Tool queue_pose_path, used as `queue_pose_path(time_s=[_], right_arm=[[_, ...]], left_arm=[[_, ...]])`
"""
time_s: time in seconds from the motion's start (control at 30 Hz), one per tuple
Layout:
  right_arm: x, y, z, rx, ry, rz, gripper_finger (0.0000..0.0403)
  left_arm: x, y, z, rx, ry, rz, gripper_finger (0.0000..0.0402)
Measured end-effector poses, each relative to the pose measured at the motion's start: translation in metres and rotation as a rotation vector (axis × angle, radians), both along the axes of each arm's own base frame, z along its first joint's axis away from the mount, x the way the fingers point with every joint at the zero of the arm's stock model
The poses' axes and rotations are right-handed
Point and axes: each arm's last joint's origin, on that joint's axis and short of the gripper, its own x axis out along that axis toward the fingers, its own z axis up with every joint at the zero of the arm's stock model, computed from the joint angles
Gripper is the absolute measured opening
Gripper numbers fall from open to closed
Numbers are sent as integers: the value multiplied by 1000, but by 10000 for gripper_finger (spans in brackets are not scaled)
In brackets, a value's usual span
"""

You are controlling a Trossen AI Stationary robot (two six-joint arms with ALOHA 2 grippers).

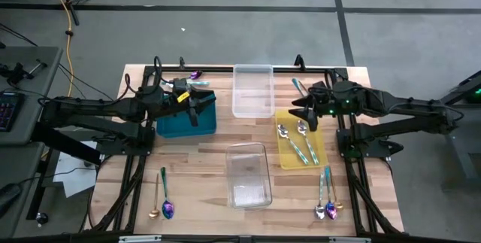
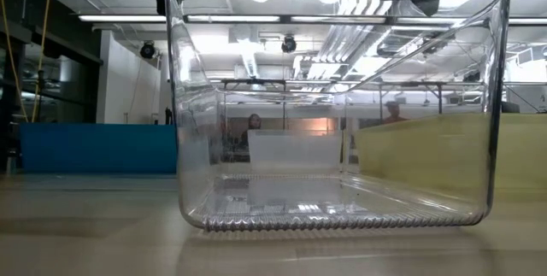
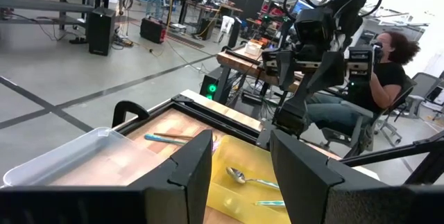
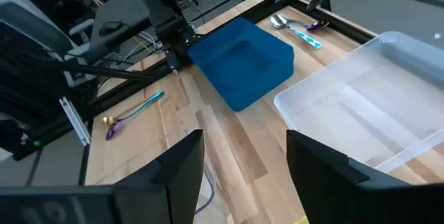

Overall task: Sort silverware by color (type)
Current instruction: Put the violet spoon into the blue transparent bin

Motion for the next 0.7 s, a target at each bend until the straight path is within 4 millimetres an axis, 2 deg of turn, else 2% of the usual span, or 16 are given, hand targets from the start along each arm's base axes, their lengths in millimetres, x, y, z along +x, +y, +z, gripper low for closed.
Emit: queue_pose_path(time_s=[0.1,0.2,0.3,0.43,0.53,0.6,0.7], right_arm=[[0,0,0,-41,6,19,197],[0,0,0,-57,9,27,197],[0,0,0,-57,9,26,197],[0,0,0,-56,10,26,197],[0,0,-1,-56,14,26,197],[0,0,-1,-55,20,26,197],[-1,0,-2,-56,34,28,197]], left_arm=[[0,0,1,-1,2,-15,137],[1,-4,7,4,41,-143,137],[0,-14,13,-33,187,-275,137],[-7,-39,15,-132,487,-424,137],[-17,-63,7,-277,732,-486,137],[-23,-79,-3,-443,869,-466,137],[-31,-100,-20,-702,1073,-299,137]])
